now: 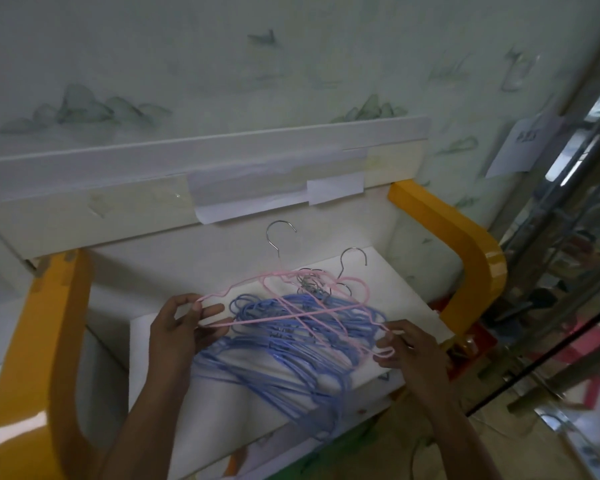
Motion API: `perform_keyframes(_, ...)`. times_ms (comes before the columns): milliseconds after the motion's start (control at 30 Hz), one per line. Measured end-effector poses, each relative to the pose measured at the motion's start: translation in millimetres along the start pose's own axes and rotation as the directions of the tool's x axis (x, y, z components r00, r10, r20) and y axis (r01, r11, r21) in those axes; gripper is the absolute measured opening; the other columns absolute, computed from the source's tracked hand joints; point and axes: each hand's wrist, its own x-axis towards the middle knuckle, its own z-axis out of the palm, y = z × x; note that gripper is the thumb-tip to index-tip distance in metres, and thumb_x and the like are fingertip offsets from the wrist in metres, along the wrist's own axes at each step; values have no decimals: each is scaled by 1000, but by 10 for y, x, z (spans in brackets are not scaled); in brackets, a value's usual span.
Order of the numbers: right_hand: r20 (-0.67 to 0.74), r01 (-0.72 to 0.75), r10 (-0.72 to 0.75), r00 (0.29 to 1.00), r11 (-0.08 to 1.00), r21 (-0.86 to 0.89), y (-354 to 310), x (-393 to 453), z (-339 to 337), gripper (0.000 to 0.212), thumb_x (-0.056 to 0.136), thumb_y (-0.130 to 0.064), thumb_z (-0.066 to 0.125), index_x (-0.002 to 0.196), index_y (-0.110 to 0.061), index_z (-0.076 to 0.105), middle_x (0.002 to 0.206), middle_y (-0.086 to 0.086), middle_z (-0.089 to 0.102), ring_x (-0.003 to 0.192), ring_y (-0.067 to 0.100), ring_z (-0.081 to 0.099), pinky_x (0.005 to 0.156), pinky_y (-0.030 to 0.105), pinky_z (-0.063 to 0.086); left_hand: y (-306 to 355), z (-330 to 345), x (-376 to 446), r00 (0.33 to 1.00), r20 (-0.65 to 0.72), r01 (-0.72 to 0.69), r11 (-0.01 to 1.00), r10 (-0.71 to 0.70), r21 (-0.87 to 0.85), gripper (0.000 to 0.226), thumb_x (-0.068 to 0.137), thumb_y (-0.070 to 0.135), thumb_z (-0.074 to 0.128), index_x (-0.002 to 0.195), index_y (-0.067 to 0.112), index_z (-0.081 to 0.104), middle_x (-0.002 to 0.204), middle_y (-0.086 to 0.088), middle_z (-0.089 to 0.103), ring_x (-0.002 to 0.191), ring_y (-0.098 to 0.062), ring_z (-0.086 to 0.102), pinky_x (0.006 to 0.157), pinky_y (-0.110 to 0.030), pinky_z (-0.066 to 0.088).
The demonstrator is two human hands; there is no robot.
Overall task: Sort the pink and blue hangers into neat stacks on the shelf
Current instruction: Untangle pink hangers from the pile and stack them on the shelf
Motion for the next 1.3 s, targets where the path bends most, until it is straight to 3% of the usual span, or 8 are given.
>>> perform_keyframes(100, 40, 43, -45, 998, 998, 53, -70, -116, -129, 12, 89, 0, 65, 99, -6, 69, 80, 14, 71, 74, 30, 73, 63, 37, 61, 72, 4, -237, 999, -12, -35, 999, 35, -4, 11, 100, 11, 50, 94, 13, 59, 85, -14, 75, 69, -29, 73, 60, -31, 60)
perform_keyframes(233, 149, 81, -98, 984, 990, 118, -189, -271, -298, 32, 81, -22, 73, 105, -3, 67, 85, 17, 70, 78, 36, 73, 63, 36, 61, 199, -35, -688, 993, -55, -106, 994, 105, -24, 9, 101, 10, 48, 101, 9, 57, 83, -11, 75, 70, -29, 73, 61, -31, 60)
perform_keyframes(333, 223, 69, -98, 970, 989, 133, -201, -425, -387, 16, 91, -3, 61, 106, -5, 67, 88, 19, 68, 77, 36, 73, 63, 33, 61, 275, -135, -1088, 985, -104, -144, 989, 141, -21, 10, 101, 10, 48, 100, 8, 58, 82, -9, 75, 76, -24, 74, 61, -31, 60)
perform_keyframes(567, 329, 78, -132, 935, 982, 173, -237, -981, -332, 21, 100, -10, 48, 108, -8, 67, 85, 16, 69, 77, 33, 70, 64, 33, 59, 371, -535, -1959, 955, -233, -182, 983, 184, 27, 18, 99, 14, 53, 110, 1, 59, 96, -16, 73, 86, -35, 72, 76, -45, 61)
perform_keyframes(667, 394, 74, -147, 907, 978, 195, -330, -1144, -220, 21, 100, -9, 47, 105, -7, 68, 83, 16, 68, 71, 34, 67, 61, 33, 57, 489, -703, -2222, 934, -293, -198, 979, 203, 47, 13, 97, 15, 55, 103, 6, 62, 97, -21, 70, 79, -29, 72, 68, -39, 62)
perform_keyframes(833, 460, 150, -215, 861, 973, 174, -565, -1354, 99, 22, 99, -14, 48, 105, -11, 69, 85, 12, 67, 67, 35, 66, 61, 36, 57, 692, -1085, -2509, 892, -392, -224, 973, 226, 52, 14, 98, 17, 55, 106, 8, 62, 98, -21, 72, 81, -35, 71, 54, -28, 57)
perform_keyframes(1000, 498, 206, -271, 824, 961, 182, -781, -1624, 635, 24, 98, -21, 51, 95, -27, 73, 83, 8, 69, 66, 34, 69, 58, 40, 60, 868, -1638, -2839, 829, -480, -290, 954, 287, 70, 12, 99, 13, 53, 103, 7, 63, 85, -14, 74, 73, -26, 74, 65, -36, 62)
perform_keyframes(1300, 626, 138, -225, 747, 973, 186, -1033, -2486, 1816, 22, 100, -13, 48, 100, -12, 70, 83, 12, 68, 66, 37, 69, 56, 38, 59, 1193, -2967, -3341, 712, -639, -337, 940, 293, 57, 13, 96, 10, 57, 106, 4, 62, 90, -13, 73, 83, -23, 74, 67, -38, 62)
